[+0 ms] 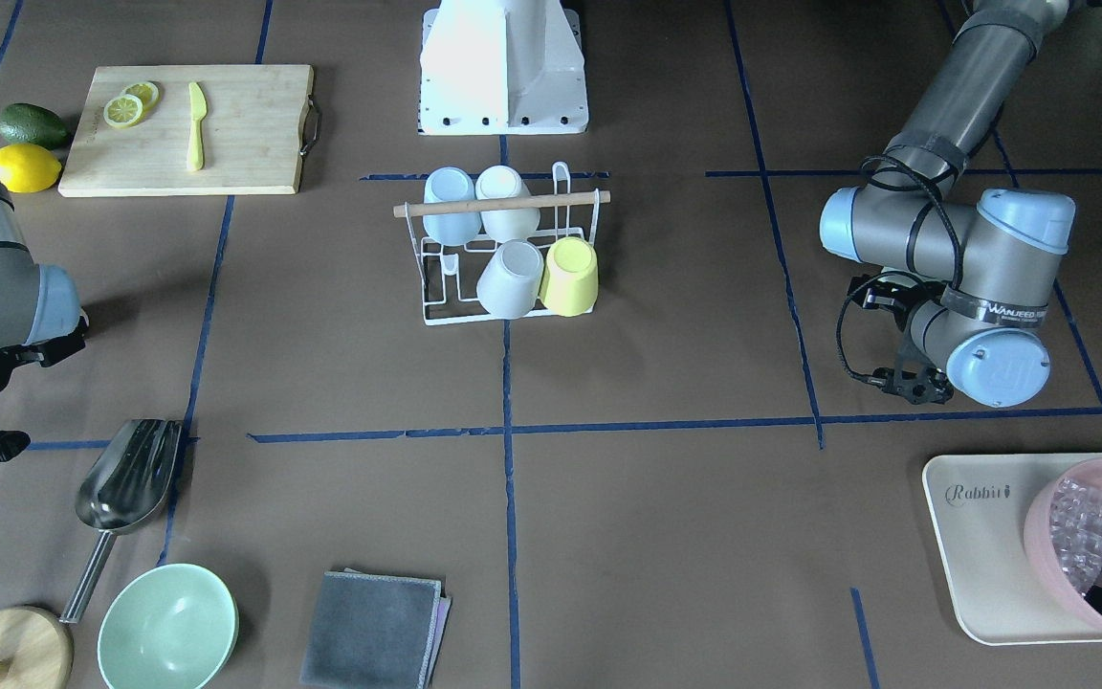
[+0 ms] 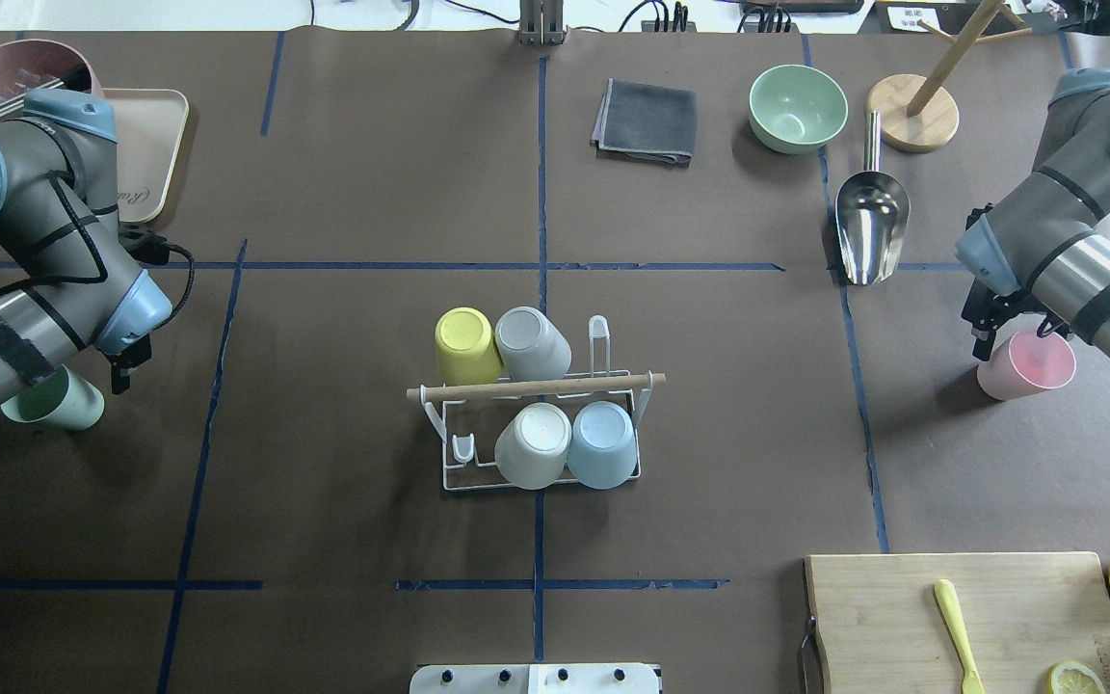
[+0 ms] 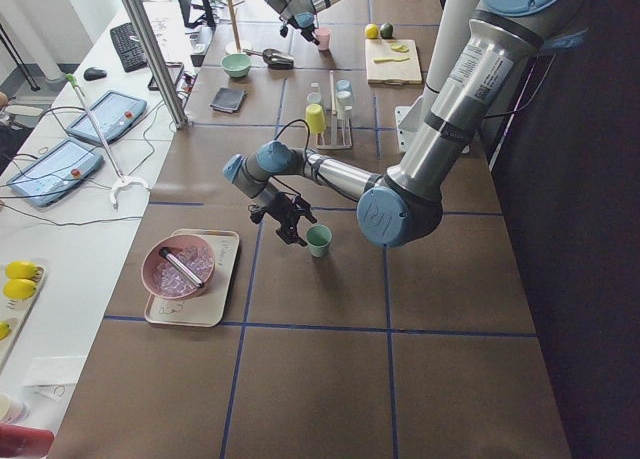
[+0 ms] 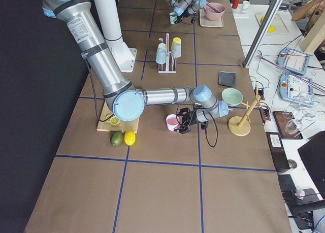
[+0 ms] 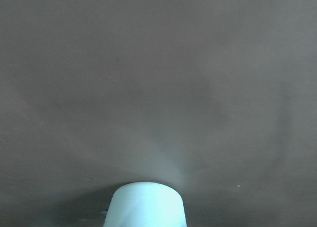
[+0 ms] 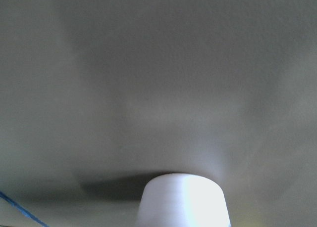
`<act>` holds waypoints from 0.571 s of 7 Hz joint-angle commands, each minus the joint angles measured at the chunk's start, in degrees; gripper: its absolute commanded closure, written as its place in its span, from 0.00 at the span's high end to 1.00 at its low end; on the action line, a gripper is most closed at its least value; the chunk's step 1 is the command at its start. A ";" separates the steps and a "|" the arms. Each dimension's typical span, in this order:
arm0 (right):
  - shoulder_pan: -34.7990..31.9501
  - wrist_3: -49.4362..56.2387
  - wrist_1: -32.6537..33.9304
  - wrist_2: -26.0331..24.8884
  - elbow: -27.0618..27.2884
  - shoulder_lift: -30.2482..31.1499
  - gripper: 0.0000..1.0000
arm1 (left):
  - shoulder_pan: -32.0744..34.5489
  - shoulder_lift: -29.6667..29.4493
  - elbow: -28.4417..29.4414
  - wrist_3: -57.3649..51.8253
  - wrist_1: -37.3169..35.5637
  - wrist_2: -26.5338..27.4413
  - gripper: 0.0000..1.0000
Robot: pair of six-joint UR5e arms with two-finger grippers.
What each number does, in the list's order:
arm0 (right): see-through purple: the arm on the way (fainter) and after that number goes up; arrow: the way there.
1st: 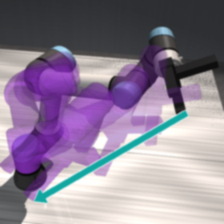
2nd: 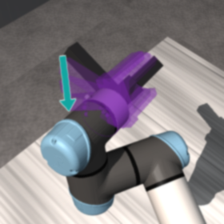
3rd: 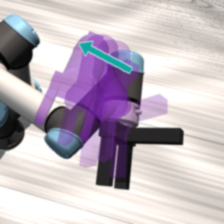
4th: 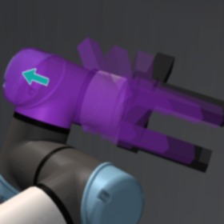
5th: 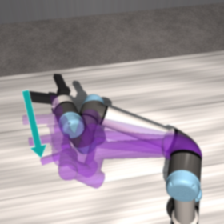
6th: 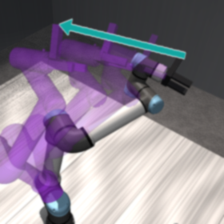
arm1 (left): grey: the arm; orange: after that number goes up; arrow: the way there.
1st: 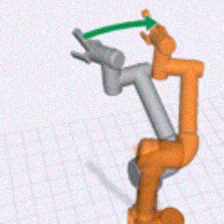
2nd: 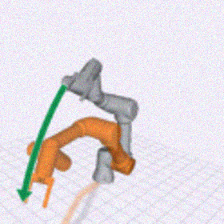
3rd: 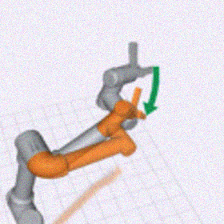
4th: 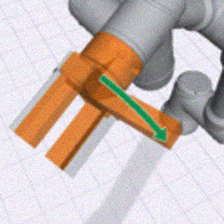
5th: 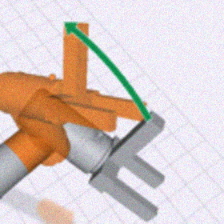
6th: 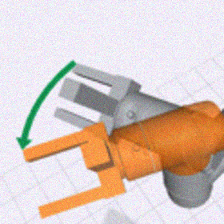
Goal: Place cup on cup holder
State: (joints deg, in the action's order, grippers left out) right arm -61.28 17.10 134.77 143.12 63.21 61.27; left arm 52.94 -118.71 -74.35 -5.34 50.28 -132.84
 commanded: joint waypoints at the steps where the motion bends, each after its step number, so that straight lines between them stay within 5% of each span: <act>1: 0.28 2.06 0.40 -1.52 -0.10 0.16 1.00 | -0.82 0.93 0.26 -0.02 -0.10 0.12 1.00; 4: 1.16 2.94 0.49 -1.53 -0.10 0.25 1.00 | -2.32 2.61 0.09 -0.02 -0.88 -0.31 1.00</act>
State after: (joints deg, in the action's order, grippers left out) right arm -60.48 19.86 135.24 141.63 63.11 61.50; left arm 50.96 -116.69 -74.13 -5.32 49.89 -132.89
